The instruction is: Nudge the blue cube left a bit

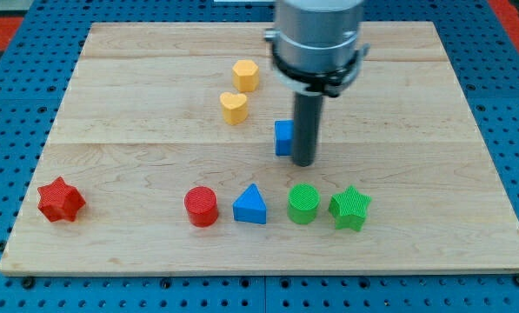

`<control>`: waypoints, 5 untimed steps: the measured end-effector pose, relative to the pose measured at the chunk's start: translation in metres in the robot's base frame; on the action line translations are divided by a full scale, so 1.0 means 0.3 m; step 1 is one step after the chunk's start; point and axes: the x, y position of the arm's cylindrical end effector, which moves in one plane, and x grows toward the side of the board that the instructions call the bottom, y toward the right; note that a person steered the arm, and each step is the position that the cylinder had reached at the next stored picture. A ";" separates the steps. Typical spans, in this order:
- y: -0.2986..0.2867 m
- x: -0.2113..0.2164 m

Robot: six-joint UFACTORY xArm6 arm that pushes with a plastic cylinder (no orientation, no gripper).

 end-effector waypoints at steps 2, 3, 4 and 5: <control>0.114 -0.156; -0.047 -0.158; -0.026 -0.105; 0.084 -0.101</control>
